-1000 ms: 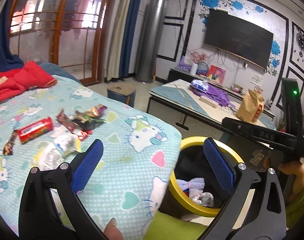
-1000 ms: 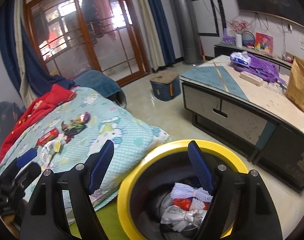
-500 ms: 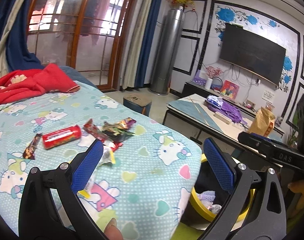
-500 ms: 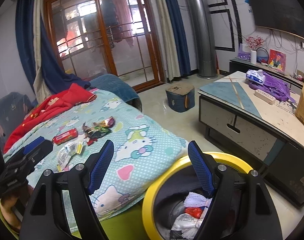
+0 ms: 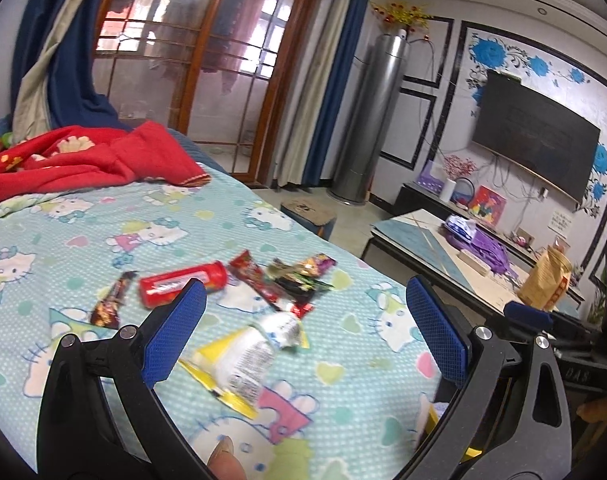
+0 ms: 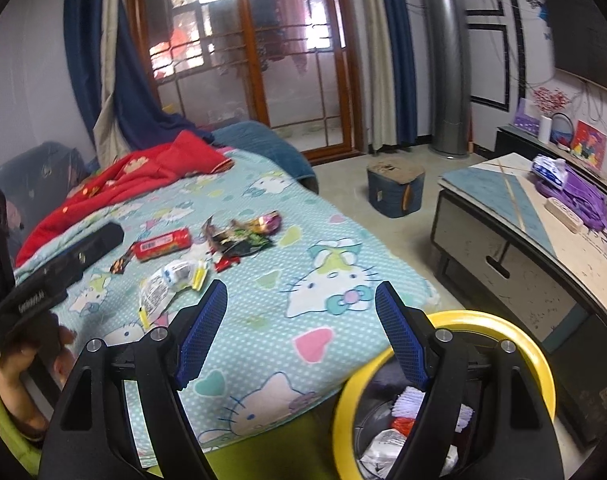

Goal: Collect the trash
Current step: 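Move both open tools back over the candy wrappers on the bed, then grasp the red candy tube with the left tool while the right tool grasps the green snack wrapper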

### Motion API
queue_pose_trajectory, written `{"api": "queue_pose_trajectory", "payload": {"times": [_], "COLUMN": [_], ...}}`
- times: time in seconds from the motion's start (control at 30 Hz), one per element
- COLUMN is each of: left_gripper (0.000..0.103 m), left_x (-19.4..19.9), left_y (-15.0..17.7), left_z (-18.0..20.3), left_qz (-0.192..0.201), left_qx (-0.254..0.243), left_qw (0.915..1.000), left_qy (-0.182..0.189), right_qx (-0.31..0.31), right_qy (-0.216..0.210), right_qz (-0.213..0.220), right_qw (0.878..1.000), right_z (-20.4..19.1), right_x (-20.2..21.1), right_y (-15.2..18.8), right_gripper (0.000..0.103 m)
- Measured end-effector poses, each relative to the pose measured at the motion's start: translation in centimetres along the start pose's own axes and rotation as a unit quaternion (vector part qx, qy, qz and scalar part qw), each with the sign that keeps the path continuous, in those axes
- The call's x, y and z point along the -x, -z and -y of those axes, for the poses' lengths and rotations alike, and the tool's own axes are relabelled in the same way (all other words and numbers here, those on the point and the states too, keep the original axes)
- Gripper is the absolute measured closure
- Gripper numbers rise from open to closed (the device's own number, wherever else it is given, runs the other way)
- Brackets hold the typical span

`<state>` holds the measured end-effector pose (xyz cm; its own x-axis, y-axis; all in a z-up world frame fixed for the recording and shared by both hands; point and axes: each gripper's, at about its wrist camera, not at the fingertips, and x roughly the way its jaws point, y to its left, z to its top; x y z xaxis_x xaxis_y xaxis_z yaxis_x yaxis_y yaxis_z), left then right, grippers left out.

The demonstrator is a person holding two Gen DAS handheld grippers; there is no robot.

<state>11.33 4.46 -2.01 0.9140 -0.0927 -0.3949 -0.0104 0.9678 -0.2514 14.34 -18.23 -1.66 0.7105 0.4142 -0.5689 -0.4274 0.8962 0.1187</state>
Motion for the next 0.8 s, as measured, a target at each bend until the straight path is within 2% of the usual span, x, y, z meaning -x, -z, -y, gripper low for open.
{"api": "queue_pose_trajectory", "payload": {"times": [0.2,0.47,0.67,0.8], "left_gripper": [0.011,0.011,0.011,0.011], "left_x": [-0.3,-0.8,-2.2,-4.0], "left_y": [-0.6,-1.0,-1.8,-2.6], "left_z": [-2.2,-4.8,-6.9,-8.2], "left_qz": [-0.004,-0.022,-0.061,-0.098], "left_qx": [-0.007,-0.004,0.000,-0.017], "left_qw": [0.9994,0.9983,0.9964,0.9934], "left_qy": [-0.033,-0.053,-0.058,-0.057], "right_qx": [0.020,0.061,0.084,0.102], "right_qy": [-0.012,-0.028,-0.031,-0.030], "right_qz": [-0.015,-0.033,-0.054,-0.068], "right_qw": [1.000,0.997,0.995,0.992], "right_z": [-1.7,-4.3,-5.5,-6.2], "right_x": [-2.4,-6.2,-9.8,-12.4], "right_y": [-0.6,-1.6,-2.9,-3.8], "right_gripper": [0.029,0.029,0.029,0.033]}}
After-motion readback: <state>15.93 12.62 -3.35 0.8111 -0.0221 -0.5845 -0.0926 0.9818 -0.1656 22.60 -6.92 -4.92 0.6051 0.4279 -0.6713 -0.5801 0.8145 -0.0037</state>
